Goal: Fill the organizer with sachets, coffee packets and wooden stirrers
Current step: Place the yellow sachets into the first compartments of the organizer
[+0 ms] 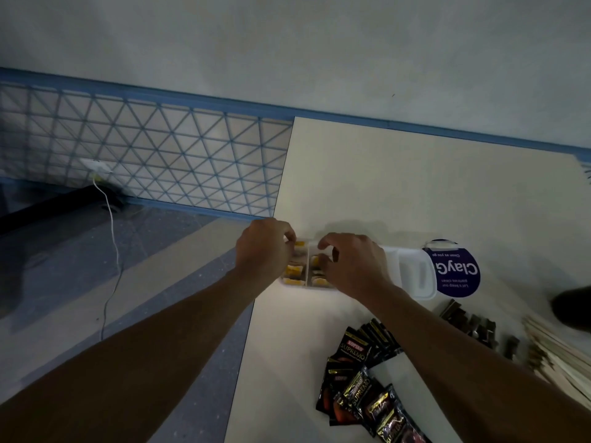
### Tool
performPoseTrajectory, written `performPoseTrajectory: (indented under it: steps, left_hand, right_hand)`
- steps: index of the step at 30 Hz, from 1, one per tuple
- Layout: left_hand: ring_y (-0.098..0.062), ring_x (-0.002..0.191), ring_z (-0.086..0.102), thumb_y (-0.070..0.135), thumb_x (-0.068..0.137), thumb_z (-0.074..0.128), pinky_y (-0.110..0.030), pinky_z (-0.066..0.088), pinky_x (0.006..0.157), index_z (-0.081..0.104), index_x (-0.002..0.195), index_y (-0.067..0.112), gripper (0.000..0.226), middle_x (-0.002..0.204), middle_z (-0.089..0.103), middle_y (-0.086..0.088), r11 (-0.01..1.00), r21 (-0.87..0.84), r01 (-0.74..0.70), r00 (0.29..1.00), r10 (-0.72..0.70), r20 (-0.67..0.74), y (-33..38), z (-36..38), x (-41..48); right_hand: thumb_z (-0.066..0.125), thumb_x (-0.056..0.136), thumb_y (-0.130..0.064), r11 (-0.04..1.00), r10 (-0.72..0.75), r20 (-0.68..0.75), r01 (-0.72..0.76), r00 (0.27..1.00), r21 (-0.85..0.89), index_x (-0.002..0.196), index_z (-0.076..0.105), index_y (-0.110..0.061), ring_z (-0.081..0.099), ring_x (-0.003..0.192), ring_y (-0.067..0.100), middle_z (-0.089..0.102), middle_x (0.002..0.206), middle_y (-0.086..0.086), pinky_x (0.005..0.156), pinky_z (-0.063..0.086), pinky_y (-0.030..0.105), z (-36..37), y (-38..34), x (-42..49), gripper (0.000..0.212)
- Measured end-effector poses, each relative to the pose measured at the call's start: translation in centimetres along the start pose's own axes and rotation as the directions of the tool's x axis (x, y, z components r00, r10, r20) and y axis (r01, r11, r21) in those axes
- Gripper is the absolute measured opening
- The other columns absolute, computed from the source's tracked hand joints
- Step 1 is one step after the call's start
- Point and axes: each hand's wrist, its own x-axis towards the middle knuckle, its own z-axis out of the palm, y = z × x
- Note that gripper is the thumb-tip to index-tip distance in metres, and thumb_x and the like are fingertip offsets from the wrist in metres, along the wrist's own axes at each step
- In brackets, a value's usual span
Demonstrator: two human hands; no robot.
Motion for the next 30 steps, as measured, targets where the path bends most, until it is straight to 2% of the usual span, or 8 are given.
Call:
performPoseTrajectory:
  steps: [5, 9, 13, 17, 19, 24, 27, 30]
  left_hand:
    - [-0.013, 0.068, 0.059, 0.024, 0.083, 0.071, -0.023, 0.04, 0.057, 0.074, 0.089, 0.025, 0.007, 0.076, 0.062, 0.006, 0.999, -0.051, 0.005, 0.999, -0.007, -0.035, -0.1, -0.9, 0.1]
    - [-0.012, 0.064, 0.055, 0.022, 0.081, 0.073, -0.023, 0.04, 0.058, 0.074, 0.086, 0.022, 0.005, 0.07, 0.057, 0.006, 0.997, -0.075, -0.025, 0.997, 0.02, -0.073, -0.6, -1.2, -0.2]
    - [-0.008, 0.059, 0.051, 0.021, 0.08, 0.076, -0.019, 0.037, 0.054, 0.075, 0.085, 0.019, 0.006, 0.069, 0.054, 0.008, 0.994, -0.084, -0.064, 0.989, 0.052, -0.137, -1.2, -1.1, -0.9]
    - [-0.001, 0.056, 0.045, 0.024, 0.08, 0.076, -0.008, 0.027, 0.052, 0.076, 0.086, 0.02, 0.006, 0.07, 0.052, 0.012, 0.995, -0.087, -0.05, 0.987, 0.036, -0.155, -1.3, -0.9, -1.2]
    - [-0.001, 0.055, 0.042, 0.023, 0.081, 0.076, -0.006, 0.023, 0.051, 0.076, 0.086, 0.019, 0.007, 0.07, 0.05, 0.011, 0.995, -0.089, -0.045, 0.987, 0.031, -0.157, -1.1, -0.7, -1.3]
    - [-0.002, 0.059, 0.047, 0.026, 0.083, 0.074, -0.006, 0.023, 0.05, 0.076, 0.091, 0.019, 0.01, 0.076, 0.058, 0.007, 0.993, -0.116, 0.0, 0.993, -0.013, -0.115, -0.9, 0.1, -1.3]
    - [-0.005, 0.062, 0.05, 0.026, 0.084, 0.073, -0.007, 0.025, 0.051, 0.076, 0.092, 0.019, 0.011, 0.083, 0.067, 0.001, 0.993, -0.12, 0.003, 0.995, -0.015, -0.098, -0.9, 0.5, -1.3]
    - [-0.005, 0.064, 0.051, 0.025, 0.085, 0.073, -0.007, 0.025, 0.051, 0.077, 0.095, 0.018, 0.013, 0.086, 0.069, -0.001, 0.992, -0.125, -0.004, 0.997, -0.006, -0.083, -0.8, 0.7, -1.2]
  right_hand:
    - [0.066, 0.088, -0.036, 0.996, -0.078, 0.08, 0.08, 0.994, -0.031, 0.113, 0.072, -0.037, 0.066, 0.093, 0.016, 0.071, 0.102, -0.009, 0.079, 0.054, 0.032, 0.3, -1.5, 0.4, 0.025]
    - [0.06, 0.09, -0.039, 0.993, -0.073, 0.115, 0.083, 0.991, -0.089, 0.117, 0.07, -0.038, 0.067, 0.102, 0.019, 0.072, 0.113, -0.007, 0.083, 0.052, 0.032, 1.1, -2.2, 0.9, 0.029]
    - [0.059, 0.088, -0.042, 0.987, -0.065, 0.126, 0.082, 0.99, -0.135, 0.112, 0.072, -0.039, 0.068, 0.096, 0.023, 0.073, 0.107, -0.004, 0.078, 0.05, 0.032, 1.5, -2.9, 1.2, 0.028]
    - [0.059, 0.087, -0.04, 0.963, -0.045, 0.178, 0.09, 0.983, -0.253, 0.103, 0.073, -0.03, 0.068, 0.088, 0.025, 0.072, 0.097, 0.0, 0.071, 0.049, 0.031, 1.6, -3.4, 1.4, 0.024]
    - [0.059, 0.088, -0.038, 0.962, -0.031, 0.193, 0.081, 0.981, -0.261, 0.102, 0.073, -0.028, 0.068, 0.09, 0.026, 0.071, 0.098, 0.002, 0.071, 0.047, 0.03, 1.6, -3.7, 1.5, 0.022]
    - [0.061, 0.09, -0.037, 0.962, -0.044, 0.19, 0.093, 0.981, -0.255, 0.104, 0.069, -0.017, 0.067, 0.094, 0.03, 0.069, 0.101, 0.008, 0.071, 0.043, 0.031, 1.3, -3.8, 1.2, 0.026]
    - [0.062, 0.089, -0.038, 0.965, -0.06, 0.194, 0.107, 0.979, -0.241, 0.104, 0.07, -0.018, 0.068, 0.093, 0.03, 0.07, 0.099, 0.007, 0.071, 0.044, 0.03, 1.1, -3.5, 1.0, 0.027]
    - [0.062, 0.086, -0.043, 0.976, -0.064, 0.18, 0.099, 0.982, -0.196, 0.107, 0.073, -0.026, 0.068, 0.089, 0.027, 0.072, 0.096, 0.003, 0.071, 0.047, 0.031, 1.2, -3.0, 1.0, 0.029]
